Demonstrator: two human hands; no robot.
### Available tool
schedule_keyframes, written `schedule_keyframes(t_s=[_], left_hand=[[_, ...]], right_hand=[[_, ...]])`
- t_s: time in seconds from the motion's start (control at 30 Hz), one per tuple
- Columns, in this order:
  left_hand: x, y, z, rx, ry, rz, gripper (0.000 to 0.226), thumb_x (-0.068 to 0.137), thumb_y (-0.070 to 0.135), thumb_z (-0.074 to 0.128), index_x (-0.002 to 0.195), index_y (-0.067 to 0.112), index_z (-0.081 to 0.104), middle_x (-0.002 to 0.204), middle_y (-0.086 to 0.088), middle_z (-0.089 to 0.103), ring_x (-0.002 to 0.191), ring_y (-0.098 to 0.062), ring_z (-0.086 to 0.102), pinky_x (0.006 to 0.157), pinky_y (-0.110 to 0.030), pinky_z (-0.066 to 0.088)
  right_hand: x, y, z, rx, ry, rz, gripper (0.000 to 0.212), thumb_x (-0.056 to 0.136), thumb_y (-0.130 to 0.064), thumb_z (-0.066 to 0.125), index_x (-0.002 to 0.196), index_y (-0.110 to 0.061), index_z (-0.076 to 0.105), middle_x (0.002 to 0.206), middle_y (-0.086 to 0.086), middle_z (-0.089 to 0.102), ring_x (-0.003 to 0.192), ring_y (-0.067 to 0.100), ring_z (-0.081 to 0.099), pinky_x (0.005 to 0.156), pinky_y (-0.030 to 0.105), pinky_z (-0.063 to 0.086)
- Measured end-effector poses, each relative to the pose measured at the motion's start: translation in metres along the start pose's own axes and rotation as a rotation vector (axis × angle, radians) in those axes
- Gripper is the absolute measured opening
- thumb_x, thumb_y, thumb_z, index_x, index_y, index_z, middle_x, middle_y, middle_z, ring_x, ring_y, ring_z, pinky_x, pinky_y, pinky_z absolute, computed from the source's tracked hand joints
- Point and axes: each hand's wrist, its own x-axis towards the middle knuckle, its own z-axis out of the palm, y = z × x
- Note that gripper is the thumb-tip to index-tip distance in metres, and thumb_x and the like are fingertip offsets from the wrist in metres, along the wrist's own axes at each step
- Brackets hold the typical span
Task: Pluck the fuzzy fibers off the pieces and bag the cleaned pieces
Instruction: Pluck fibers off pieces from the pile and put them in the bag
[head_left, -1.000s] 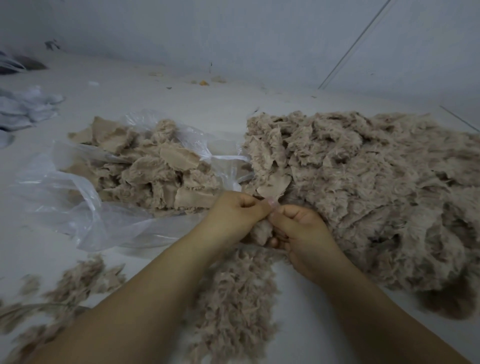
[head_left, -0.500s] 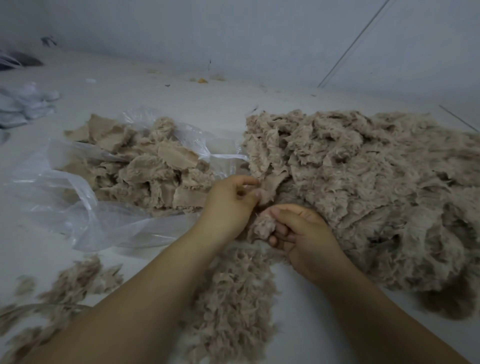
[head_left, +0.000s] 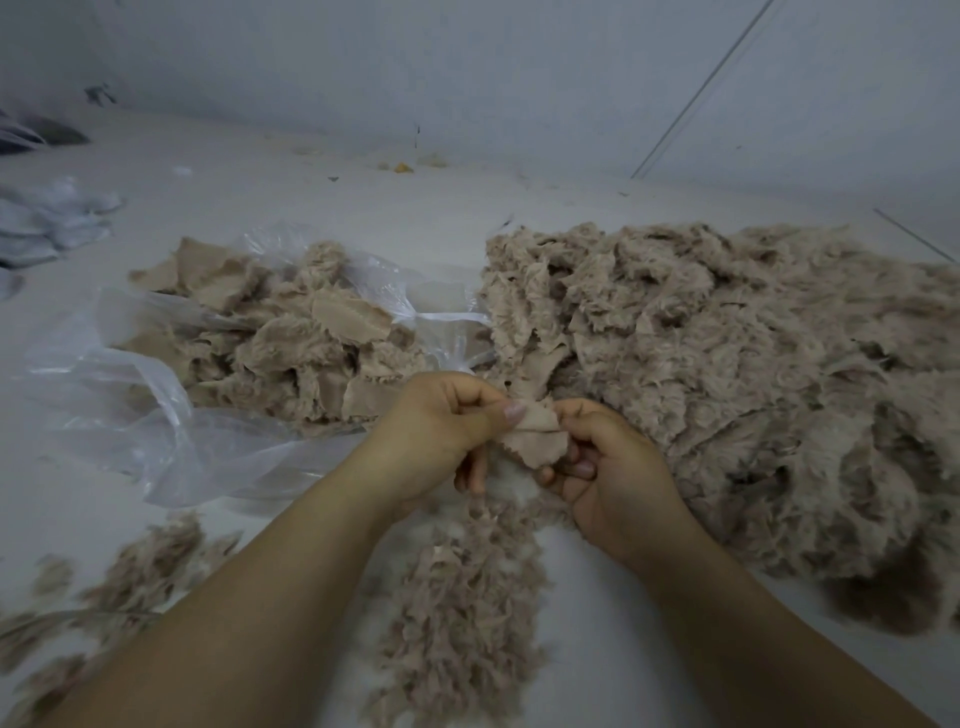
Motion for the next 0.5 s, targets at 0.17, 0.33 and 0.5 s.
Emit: schedule_keyframes(t_s=[0.17,0.33,0.5], left_hand=[[-0.0005,-0.0010,0.0064,0.121,0.089,0.094,0.017,0.089,0.020,0.071,0.073,0.013,0.072,0.049,-0.006,0.057,0.034,-0.016,0.045,0.036,-0.020,0.037],[0.0028,-0.0034,0.0033,0.007,0.160,0.018,0.034,0.096,0.020,0.060,0.083,-0.011,0.062,0.047,-0.005,0.049,0.034,-0.013,0.036,0.035,-0.020,0.031],[0.0027,-0.0039,0.0071,0.038,0.144,0.040,0.043,0.090,0.034,0.067,0.084,-0.008,0.064,0.059,-0.013,0.052,0.047,-0.015,0.045,0.044,-0.021,0.038]], right_hand=[[-0.0021,-0.0006,-0.0009,-0.104,-0.135,0.002,0.024,0.096,-0.017,0.046,0.097,-0.007,0.068,0.057,-0.002,0.062,0.041,0.002,0.052,0.046,0.021,0.048],[-0.0029,0.0047,-0.0018,-0.364,-0.157,-0.073,0.016,0.088,-0.012,0.066,0.078,-0.016,0.078,0.074,0.009,0.066,0.064,0.017,0.056,0.054,0.024,0.044],[-0.0033,0.0038,-0.0016,-0.345,-0.180,-0.052,0.010,0.080,-0.015,0.069,0.081,-0.013,0.078,0.079,0.012,0.070,0.068,0.020,0.064,0.057,0.026,0.051]])
